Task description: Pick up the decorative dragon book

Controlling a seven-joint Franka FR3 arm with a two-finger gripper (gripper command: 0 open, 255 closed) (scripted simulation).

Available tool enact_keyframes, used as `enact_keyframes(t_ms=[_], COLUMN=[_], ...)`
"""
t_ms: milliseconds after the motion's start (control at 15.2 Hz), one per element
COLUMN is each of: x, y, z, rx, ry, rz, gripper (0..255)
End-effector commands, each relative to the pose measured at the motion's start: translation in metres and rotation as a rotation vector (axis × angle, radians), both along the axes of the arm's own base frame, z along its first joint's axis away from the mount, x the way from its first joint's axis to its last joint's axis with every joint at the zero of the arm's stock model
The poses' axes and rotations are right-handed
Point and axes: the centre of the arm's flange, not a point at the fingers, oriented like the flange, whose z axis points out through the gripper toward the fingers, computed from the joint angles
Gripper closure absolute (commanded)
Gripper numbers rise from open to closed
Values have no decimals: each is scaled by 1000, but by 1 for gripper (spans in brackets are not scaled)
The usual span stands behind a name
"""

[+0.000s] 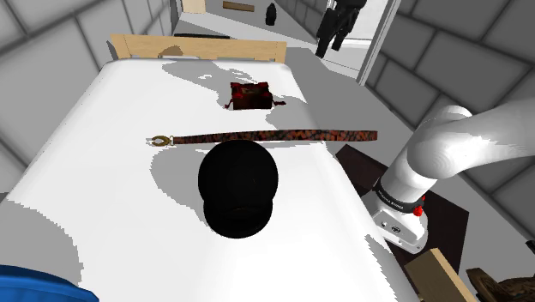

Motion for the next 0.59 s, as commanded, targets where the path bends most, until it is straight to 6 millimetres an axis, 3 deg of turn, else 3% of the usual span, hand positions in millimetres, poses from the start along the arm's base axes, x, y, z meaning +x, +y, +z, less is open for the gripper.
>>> enact_keyframes(t_ms=[0, 528], x=[0, 54], y=[0, 73], z=[0, -69], rx=[0, -159], ry=[0, -46], rz=[0, 185], gripper=[0, 0])
